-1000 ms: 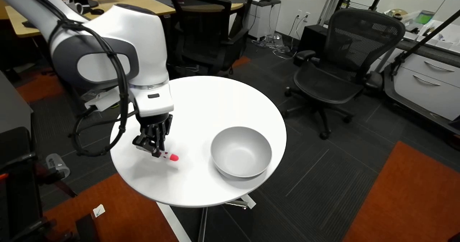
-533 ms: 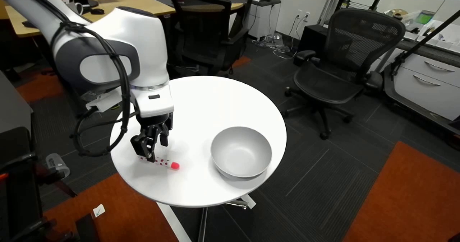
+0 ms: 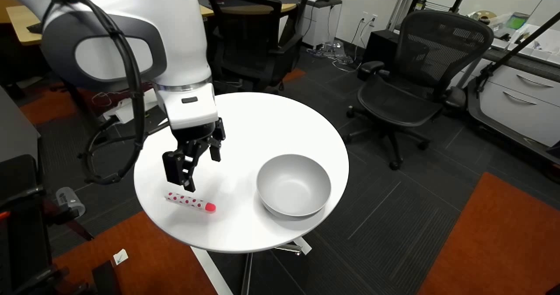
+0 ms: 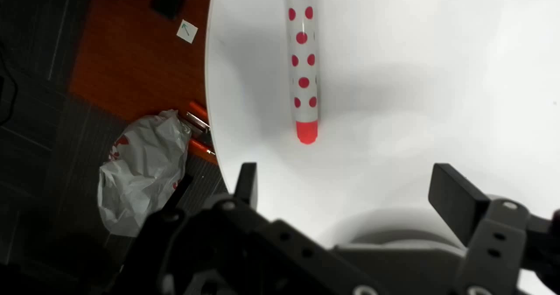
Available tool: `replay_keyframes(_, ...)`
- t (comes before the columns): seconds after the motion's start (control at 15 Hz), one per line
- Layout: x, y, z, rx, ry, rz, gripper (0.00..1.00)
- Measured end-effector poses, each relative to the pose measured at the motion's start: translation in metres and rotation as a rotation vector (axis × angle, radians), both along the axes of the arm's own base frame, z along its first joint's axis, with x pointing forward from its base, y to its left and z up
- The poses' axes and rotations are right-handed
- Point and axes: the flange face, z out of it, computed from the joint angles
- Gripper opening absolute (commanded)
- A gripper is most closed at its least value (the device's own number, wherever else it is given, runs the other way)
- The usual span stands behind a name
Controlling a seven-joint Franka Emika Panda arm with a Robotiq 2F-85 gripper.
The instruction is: Take the marker from the white bowl and put it on the table
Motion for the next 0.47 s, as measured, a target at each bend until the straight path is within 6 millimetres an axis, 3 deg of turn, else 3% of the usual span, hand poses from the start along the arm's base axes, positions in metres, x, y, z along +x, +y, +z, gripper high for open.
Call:
replay_keyframes(0.2,0.002,-0.005,0.022,0.002,-0.033,-0.011,1.0)
replay_keyframes(0.47,0.001,-0.006,0.028,0.004,-0.041,-0.014,1.0)
